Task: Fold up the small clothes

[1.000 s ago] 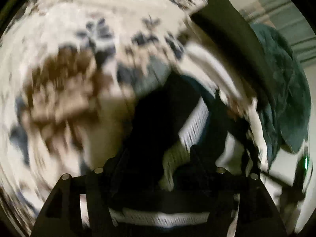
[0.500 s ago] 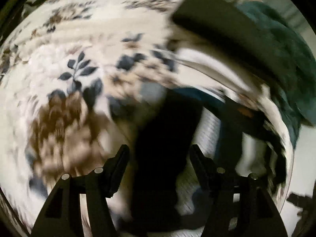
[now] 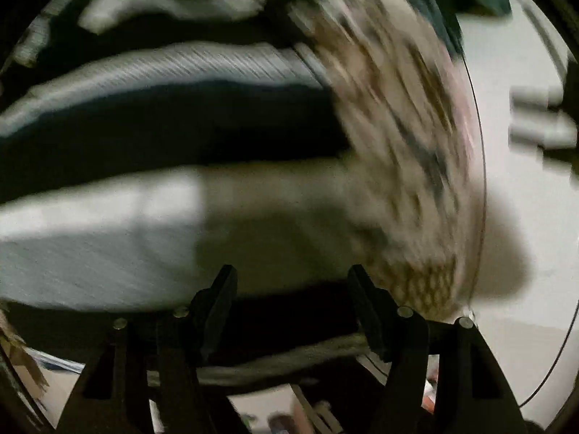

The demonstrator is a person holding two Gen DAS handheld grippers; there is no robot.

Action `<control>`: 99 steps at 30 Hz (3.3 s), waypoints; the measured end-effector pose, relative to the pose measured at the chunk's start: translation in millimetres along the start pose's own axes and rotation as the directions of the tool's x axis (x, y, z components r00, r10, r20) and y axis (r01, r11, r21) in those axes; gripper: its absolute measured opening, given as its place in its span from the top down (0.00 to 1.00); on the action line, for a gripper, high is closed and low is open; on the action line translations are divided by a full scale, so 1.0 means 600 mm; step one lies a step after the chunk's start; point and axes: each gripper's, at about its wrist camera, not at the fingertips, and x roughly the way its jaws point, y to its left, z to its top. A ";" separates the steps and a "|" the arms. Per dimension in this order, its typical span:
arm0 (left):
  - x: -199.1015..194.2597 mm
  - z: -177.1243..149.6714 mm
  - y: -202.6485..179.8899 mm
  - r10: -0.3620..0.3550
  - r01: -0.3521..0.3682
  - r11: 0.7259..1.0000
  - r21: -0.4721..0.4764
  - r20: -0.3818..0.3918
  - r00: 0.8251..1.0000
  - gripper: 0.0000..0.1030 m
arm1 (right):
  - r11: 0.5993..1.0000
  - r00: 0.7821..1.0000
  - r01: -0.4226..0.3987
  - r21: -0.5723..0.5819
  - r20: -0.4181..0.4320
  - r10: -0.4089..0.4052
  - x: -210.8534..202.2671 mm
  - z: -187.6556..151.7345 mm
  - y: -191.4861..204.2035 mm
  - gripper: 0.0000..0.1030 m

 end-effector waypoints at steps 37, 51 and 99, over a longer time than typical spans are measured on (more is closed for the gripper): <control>-0.153 -0.122 0.087 0.060 0.086 0.949 -0.304 0.442 0.895 0.98 | 0.975 0.984 -0.178 -0.132 -0.017 0.177 0.183 0.390 0.283 0.93; -0.271 -0.239 0.393 0.148 0.213 0.781 -0.587 0.506 0.850 0.98 | 0.908 0.996 -0.079 -0.411 0.002 0.087 0.145 0.344 0.713 0.94; -0.310 -0.138 0.633 0.062 0.035 0.906 -0.421 0.213 0.975 0.60 | 0.982 0.992 -0.096 -0.160 -0.096 0.082 0.309 0.049 0.518 0.38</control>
